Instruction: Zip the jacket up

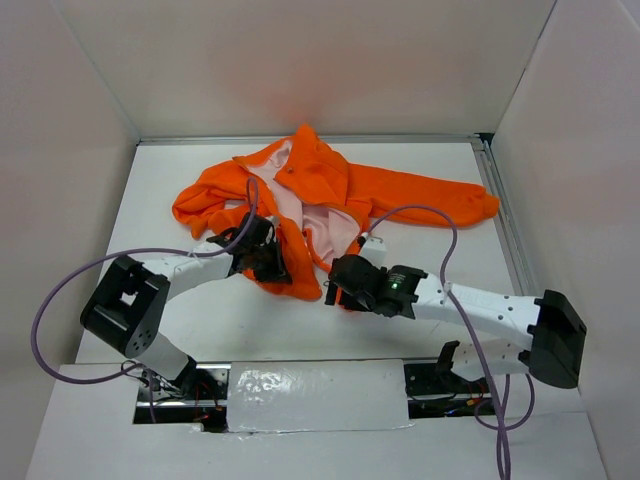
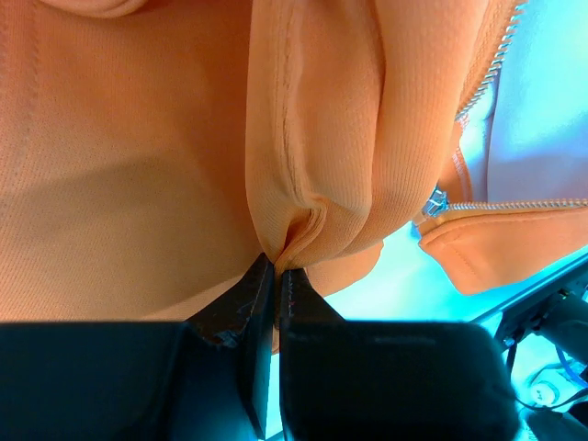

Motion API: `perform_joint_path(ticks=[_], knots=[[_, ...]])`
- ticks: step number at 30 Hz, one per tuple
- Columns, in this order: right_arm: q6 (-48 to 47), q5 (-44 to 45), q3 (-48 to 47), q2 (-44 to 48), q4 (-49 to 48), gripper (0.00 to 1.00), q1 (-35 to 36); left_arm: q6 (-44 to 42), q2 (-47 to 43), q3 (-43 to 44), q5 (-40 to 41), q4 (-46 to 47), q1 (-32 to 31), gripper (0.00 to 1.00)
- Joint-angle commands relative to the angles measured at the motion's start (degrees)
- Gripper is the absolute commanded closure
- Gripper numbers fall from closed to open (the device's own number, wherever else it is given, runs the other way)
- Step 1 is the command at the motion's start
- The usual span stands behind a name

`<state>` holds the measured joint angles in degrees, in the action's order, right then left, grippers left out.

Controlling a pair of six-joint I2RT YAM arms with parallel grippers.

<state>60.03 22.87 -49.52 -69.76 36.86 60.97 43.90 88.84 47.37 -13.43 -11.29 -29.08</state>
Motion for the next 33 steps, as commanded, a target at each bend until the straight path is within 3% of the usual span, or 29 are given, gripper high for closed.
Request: perform_joint_path(ticks=[1,9,18,21,23,24,30,33], knots=[[8.4,0.2,0.3,-2.3,-3.4,0.19,-0.8,0.4,-1.4,-1.0,-1.5,0.1,-0.5,1.0],[8.7,2.6,-0.1,-9.6,-6.9,0.2,-7.5,0.7,0.2,-1.5,-1.6,0.7,-0.6,1.0],[13.9,5.2,-2.7,-19.0,-7.0,0.22,-8.3,0.6,2.3,-0.8,-2.9,1.3,-0.7,1.0],[14.3,6.2,-3.4,-22.5,-6.1,0.3,-8.3,0.5,1.9,-0.9,-2.3,0.9,-0.7,1.0],[14.9,7.2,-3.0,-23.2,-5.9,0.57,-8.0,0.4,1.2,-1.1,-2.1,0.6,-0.7,1.0],[14.9,8.0,-2.7,-22.5,-6.0,0.75,-7.9,0.3,1.0,-1.0,-2.0,0.4,-0.7,1.0],[9.9,10.5,1.3,-16.9,-10.8,0.91,-7.3,-0.2,-0.2,-1.0,-2.3,0.0,-0.7,1.0],[-0.7,11.7,3.7,-13.1,-16.4,0.99,-6.6,-0.9,-0.9,-0.5,-2.1,-1.0,-0.7,1.0]])
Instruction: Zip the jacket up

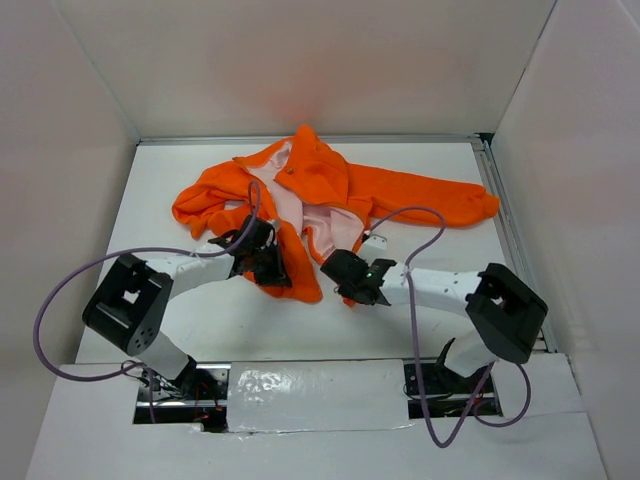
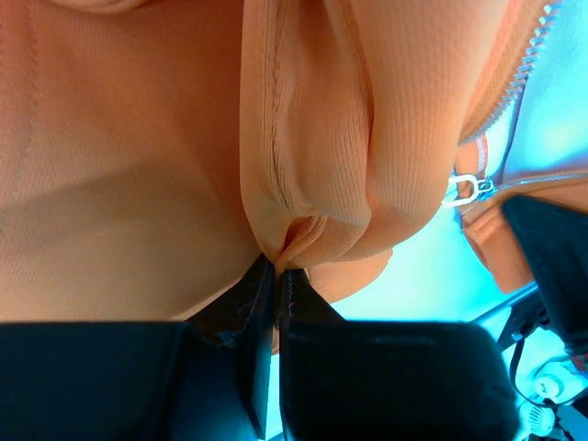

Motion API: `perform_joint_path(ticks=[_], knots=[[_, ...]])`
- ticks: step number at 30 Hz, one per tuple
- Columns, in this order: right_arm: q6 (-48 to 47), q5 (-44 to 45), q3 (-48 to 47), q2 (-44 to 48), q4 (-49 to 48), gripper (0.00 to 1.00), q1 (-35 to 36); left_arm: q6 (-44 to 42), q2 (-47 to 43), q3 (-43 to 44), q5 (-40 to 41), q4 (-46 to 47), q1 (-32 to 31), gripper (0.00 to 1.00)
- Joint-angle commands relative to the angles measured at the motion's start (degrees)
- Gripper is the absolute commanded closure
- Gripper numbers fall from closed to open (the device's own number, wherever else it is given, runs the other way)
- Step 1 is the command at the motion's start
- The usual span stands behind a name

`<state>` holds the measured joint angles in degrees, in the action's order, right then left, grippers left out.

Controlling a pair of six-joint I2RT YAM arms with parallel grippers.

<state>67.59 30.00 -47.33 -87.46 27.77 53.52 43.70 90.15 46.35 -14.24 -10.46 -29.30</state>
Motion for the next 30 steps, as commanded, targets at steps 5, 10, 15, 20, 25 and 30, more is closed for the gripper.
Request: perform_joint_path(ticks=[5,10,15,20,25,30], knots=[[-26.3,1.6,8.5,17.4,-17.4,1.0,1.3,-2.4,-6.6,0.0,-3.0,-2.3,-0.5,1.0],[-46.0,-13.4,15.6,28.9,-29.4,1.0,-0.8,-5.6,-12.6,-2.0,-7.6,-0.8,-0.6,1.0],[-55.4,-34.4,17.2,32.3,-28.1,1.0,-3.2,-7.2,-15.7,-2.5,-6.8,-4.5,-1.0,0.76],[-57.5,-36.0,15.1,27.7,-24.4,1.0,-2.5,-11.1,-21.3,-3.4,-11.2,-4.8,-1.6,0.1],[-60.1,-41.8,13.3,26.1,-25.0,1.0,-2.6,-15.2,-24.5,-1.8,-17.8,0.0,-3.4,0.01],[-61.0,-43.4,12.3,25.1,-23.8,1.0,-2.5,-15.6,-18.1,2.4,-22.1,3.1,-5.2,0.01]])
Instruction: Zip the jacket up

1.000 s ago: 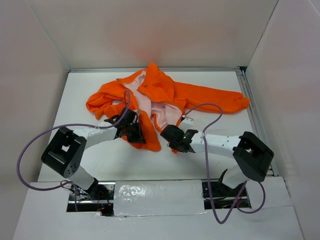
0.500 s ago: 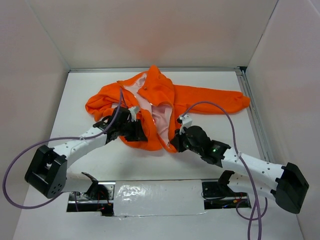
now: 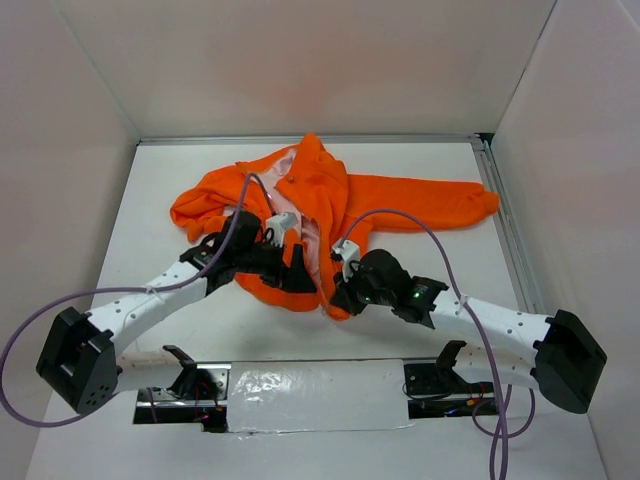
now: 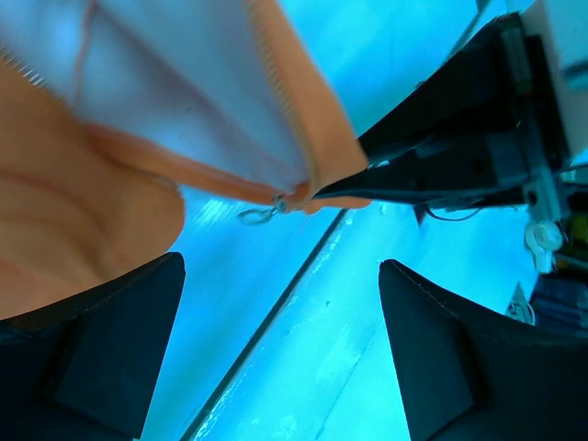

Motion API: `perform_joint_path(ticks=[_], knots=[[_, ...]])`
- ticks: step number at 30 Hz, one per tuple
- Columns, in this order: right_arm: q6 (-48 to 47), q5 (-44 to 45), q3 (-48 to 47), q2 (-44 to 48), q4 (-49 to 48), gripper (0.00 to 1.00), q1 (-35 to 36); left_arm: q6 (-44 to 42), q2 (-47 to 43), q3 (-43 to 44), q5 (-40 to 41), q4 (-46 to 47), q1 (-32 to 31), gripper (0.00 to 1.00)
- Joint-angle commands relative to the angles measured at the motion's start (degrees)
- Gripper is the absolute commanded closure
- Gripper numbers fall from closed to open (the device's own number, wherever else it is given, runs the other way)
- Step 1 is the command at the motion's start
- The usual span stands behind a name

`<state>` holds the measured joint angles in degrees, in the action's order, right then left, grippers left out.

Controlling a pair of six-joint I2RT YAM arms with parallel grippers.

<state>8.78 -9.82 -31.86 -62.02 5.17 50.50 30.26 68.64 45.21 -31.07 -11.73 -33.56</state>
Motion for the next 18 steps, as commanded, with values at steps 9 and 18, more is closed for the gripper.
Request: perform_joint_path(ticks=[9,18], knots=[[-1.7,-3.9,-4.4,0.4,-1.1,1.0,0.1,-1.8,14.5,10.3,-7.6,7.7,-4.3,0.23],[5.5,4.8,-4.9,4.4,6.0,0.45,0.0,1.6,17.8,15.6,-6.5,9.1,-5.4,1.0]])
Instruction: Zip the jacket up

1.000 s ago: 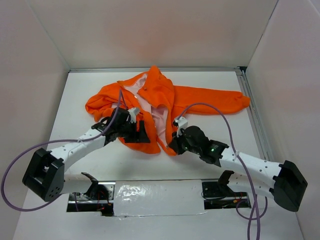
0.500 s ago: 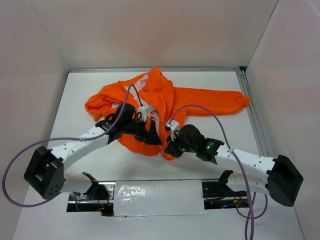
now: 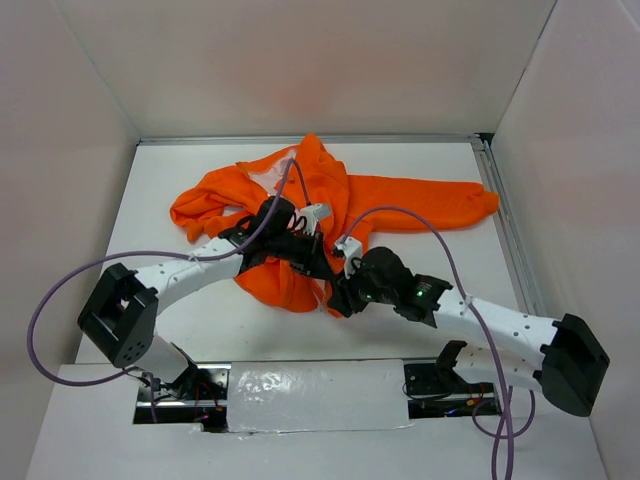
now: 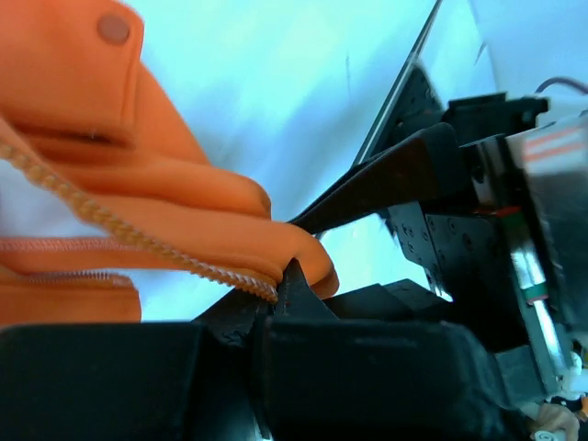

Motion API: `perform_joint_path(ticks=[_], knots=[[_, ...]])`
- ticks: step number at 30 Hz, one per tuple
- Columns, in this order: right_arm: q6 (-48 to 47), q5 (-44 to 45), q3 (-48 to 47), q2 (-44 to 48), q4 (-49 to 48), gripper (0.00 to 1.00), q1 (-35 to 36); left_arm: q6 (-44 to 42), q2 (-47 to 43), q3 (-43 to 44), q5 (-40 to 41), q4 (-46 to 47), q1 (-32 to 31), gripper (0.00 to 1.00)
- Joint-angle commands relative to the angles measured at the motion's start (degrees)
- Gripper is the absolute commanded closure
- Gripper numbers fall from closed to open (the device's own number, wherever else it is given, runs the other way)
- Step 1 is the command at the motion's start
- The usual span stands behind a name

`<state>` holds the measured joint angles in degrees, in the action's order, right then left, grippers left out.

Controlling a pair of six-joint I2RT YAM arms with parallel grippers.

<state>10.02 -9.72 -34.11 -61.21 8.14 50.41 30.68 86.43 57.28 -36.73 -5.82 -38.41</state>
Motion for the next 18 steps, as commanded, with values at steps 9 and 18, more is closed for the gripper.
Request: perform_joint_path(ticks=[9,18], knots=[[27.5,19.0,3.1,23.7,11.5,0.3,2.3,5.9,-0.1,7.1,6.2,-0.7,-2.1,1.0],[39.1,27.3,-1.6,16.8,15.5,0.24,8.0,11.9,3.1,12.8,16.8,-7.4,-5.4,1.0]])
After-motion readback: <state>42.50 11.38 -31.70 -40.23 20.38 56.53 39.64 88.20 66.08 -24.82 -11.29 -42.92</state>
